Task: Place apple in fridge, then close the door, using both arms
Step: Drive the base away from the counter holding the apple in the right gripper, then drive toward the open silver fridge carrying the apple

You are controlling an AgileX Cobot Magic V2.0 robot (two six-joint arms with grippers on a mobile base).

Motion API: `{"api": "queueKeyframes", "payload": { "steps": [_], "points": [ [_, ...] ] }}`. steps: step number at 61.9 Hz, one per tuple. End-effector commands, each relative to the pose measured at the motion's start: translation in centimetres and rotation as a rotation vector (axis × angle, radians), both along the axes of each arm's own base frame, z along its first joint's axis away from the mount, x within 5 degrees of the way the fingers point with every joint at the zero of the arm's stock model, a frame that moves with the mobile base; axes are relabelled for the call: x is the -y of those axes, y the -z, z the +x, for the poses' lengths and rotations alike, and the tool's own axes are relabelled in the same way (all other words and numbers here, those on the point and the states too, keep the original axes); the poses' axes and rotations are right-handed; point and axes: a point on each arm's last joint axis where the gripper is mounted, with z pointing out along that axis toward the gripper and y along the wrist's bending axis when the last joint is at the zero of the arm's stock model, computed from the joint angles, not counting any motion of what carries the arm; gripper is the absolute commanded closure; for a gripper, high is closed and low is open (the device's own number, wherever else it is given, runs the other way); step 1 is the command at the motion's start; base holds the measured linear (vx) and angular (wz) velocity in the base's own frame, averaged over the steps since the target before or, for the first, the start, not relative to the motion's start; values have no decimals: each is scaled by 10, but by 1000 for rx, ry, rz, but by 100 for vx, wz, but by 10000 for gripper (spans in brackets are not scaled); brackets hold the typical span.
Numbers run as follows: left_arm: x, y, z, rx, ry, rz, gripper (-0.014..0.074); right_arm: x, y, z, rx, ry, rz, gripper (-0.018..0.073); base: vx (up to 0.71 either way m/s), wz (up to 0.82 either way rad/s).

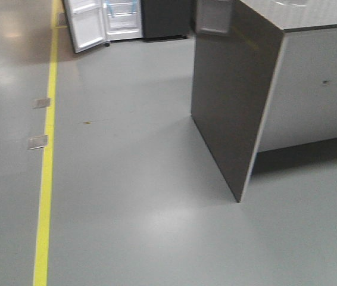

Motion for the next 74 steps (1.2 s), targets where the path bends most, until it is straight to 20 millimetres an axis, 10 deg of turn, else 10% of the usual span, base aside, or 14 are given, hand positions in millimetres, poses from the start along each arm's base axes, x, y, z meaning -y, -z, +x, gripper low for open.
{"api": "queueKeyframes", "payload": {
  "steps": [1, 74],
  "points": [
    [1, 2, 0, 55, 12, -18, 603, -1, -17, -8, 111, 14, 28, 566, 9, 37],
    [1, 2, 0, 55, 12, -18, 603, -1, -17, -8, 112, 13, 27, 566, 14, 22]
  ]
}}
